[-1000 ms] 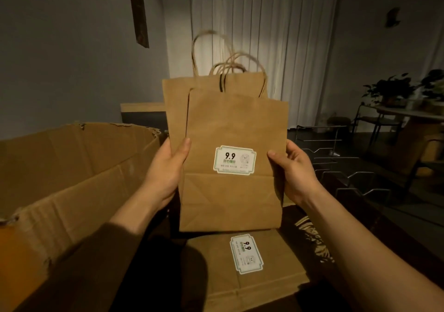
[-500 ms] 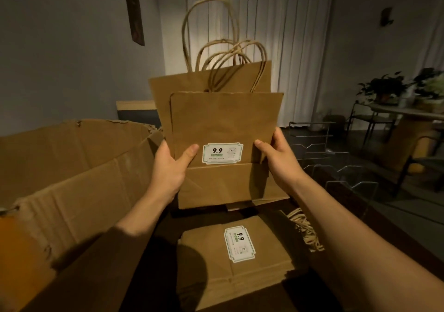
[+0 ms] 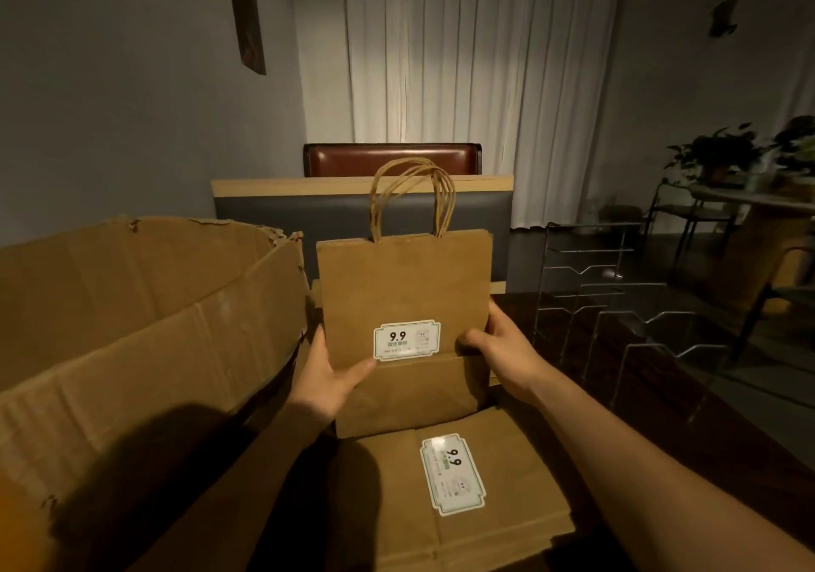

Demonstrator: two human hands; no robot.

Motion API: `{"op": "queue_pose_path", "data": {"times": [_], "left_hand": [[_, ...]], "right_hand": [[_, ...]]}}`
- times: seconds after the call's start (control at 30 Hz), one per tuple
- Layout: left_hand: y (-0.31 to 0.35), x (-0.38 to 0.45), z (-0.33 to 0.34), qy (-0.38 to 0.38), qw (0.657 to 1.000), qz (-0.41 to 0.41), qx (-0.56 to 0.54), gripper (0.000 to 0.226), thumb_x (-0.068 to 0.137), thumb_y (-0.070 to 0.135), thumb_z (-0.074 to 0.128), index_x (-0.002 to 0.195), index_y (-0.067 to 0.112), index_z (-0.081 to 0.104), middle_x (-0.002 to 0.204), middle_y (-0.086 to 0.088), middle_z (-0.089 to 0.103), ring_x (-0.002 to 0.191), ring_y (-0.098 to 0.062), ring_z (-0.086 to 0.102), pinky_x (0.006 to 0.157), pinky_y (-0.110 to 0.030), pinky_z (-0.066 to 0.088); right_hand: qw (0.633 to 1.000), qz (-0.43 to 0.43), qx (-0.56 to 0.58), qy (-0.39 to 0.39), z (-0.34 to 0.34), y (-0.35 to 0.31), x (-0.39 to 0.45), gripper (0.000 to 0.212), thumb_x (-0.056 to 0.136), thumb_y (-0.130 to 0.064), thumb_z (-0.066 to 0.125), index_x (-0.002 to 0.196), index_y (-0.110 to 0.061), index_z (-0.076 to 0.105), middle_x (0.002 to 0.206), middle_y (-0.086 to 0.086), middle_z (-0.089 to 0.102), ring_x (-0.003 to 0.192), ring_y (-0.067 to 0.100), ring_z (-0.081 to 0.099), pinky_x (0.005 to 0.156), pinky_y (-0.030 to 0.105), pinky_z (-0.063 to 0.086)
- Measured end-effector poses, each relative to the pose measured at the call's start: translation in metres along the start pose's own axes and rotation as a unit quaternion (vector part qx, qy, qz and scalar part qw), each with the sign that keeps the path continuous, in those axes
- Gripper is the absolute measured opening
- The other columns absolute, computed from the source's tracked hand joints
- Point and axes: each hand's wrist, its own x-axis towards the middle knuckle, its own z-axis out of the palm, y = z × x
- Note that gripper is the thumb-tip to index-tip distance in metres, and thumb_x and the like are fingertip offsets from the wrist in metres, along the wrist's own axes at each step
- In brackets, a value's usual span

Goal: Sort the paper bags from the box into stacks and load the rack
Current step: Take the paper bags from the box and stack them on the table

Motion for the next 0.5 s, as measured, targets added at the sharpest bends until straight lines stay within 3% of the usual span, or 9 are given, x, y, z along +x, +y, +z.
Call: {"op": "queue_pose_path", "data": {"times": [0.07,0.13,0.23,0.3,0.4,0.5], "left_hand": [[0.003,-0.001,0.0,0.003,1.0,-0.003,0.005,0.06,0.085,0.006,0.072,0.134,0.029,0.045,0.124,0.01,0.064,0.113,-0.005,0.062,0.104,-0.043,0.048],[0.024,0.008,0.005,0.02,1.0,0.005,-0.013,0.049,0.088,0.007,0.069,0.123,0.033,0.049,0.115,0.013,0.067,0.102,0.001,0.066,0.095,-0.038,0.054],[0.062,0.043,0.017,0.061,0.997,0.015,-0.043,0.048,0.086,0.013,0.072,0.123,0.027,0.046,0.115,0.007,0.065,0.103,-0.009,0.066,0.09,-0.041,0.056],[0.082,0.073,0.03,0.073,0.996,0.016,-0.046,0.058,0.082,0.016,0.077,0.126,0.026,0.041,0.117,0.004,0.062,0.107,-0.015,0.062,0.092,-0.043,0.054],[0.095,0.109,0.053,0.059,0.997,-0.016,-0.044,0.07,0.078,0.02,0.082,0.134,0.027,0.042,0.115,0.007,0.061,0.105,-0.013,0.061,0.089,-0.039,0.054],[0.077,0.141,0.077,0.039,0.995,-0.091,-0.022,0.06,0.076,0.018,0.083,0.126,0.023,0.05,0.113,0.001,0.066,0.101,-0.02,0.065,0.087,-0.043,0.056]], "right_hand": [[1.0,0.006,-0.025,-0.012,-0.001,-0.005,0.003,0.055,0.089,-0.014,0.066,0.135,-0.033,0.045,0.124,-0.003,0.064,0.117,0.018,0.06,0.105,0.049,0.046],[0.998,-0.019,-0.046,0.027,-0.005,-0.026,0.012,0.055,0.09,-0.009,0.065,0.137,-0.029,0.045,0.123,-0.003,0.063,0.118,0.02,0.06,0.104,0.048,0.047],[0.985,-0.079,-0.091,0.125,-0.015,-0.08,0.033,0.059,0.09,-0.009,0.065,0.141,-0.027,0.042,0.125,-0.005,0.058,0.113,0.018,0.058,0.098,0.041,0.05],[0.978,-0.071,-0.147,0.128,-0.029,-0.112,0.049,0.057,0.091,-0.014,0.064,0.141,-0.027,0.04,0.124,-0.005,0.057,0.111,0.018,0.057,0.097,0.041,0.05],[0.972,-0.026,-0.206,0.11,-0.046,-0.135,0.068,0.048,0.093,-0.012,0.06,0.135,-0.022,0.041,0.106,-0.003,0.056,0.104,0.023,0.058,0.095,0.043,0.051],[0.95,0.001,-0.275,0.147,-0.059,-0.12,0.092,0.031,0.094,-0.008,0.058,0.122,-0.019,0.05,0.091,-0.003,0.055,0.1,0.025,0.06,0.093,0.044,0.053]]}}
